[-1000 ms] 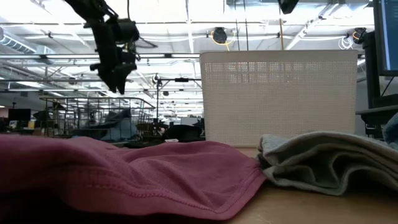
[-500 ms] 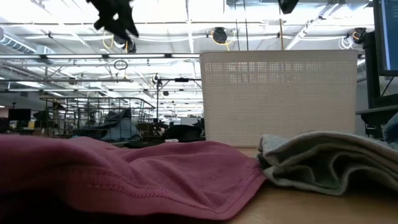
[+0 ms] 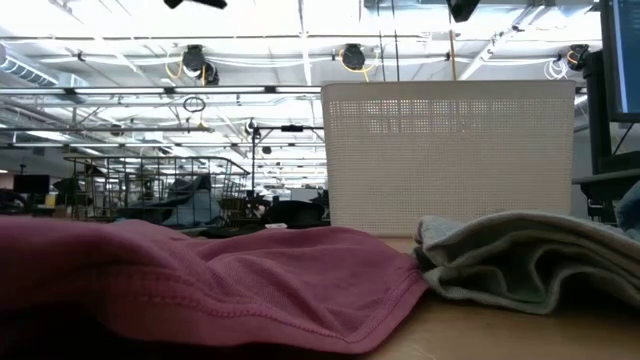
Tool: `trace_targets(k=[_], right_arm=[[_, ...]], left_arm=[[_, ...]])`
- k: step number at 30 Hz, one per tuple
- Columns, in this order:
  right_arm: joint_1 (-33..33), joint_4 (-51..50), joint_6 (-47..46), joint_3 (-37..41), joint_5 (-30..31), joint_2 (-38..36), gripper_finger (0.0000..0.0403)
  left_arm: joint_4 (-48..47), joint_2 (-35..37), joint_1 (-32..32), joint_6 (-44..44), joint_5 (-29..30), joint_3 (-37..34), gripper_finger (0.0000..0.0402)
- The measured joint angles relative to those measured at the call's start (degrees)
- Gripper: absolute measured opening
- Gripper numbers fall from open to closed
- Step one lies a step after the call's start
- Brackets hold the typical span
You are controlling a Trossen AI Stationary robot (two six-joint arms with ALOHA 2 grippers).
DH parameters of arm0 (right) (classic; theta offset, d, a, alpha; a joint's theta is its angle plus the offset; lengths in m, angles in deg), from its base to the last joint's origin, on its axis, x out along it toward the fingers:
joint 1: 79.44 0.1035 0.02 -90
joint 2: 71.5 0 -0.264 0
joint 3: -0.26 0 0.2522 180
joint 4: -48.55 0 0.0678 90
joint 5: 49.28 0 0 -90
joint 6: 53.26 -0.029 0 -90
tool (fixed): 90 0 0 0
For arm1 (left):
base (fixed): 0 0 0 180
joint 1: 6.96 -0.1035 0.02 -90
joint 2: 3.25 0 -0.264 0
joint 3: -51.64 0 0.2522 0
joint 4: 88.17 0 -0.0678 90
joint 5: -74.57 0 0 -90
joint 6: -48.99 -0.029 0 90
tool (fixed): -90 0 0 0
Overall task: Pick & Place Cloths
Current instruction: Put the dark red boxers in the transparent bin
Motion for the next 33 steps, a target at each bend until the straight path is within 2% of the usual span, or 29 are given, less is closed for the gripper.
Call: trace_targets(k=[8,15,19,23,33], right_arm=[[-0.9,-0.7,1.1,0.0,0.2,-4.7,0.0132],[-1.0,-5.8,-0.4,0.0,-0.2,-10.6,0.0132],[-1.0,-8.8,-0.7,0.0,-3.4,-13.0,0.0132],[-1.0,-10.7,0.0,0.0,-6.0,-14.4,0.0132],[-0.7,-18.4,2.0,0.0,-11.8,-16.8,0.0132]], left_arm=[[-0.1,-3.0,12.3,8.0,3.7,0.0,0.0227],[0.1,-7.7,19.4,12.9,4.6,0.0,0.0227],[0.6,-10.6,22.1,17.7,4.6,0.0,0.0227],[5.3,-13.7,24.1,23.3,4.6,0.0,0.0227],[24.5,-22.6,26.2,32.0,6.2,0.0,0.0227]])
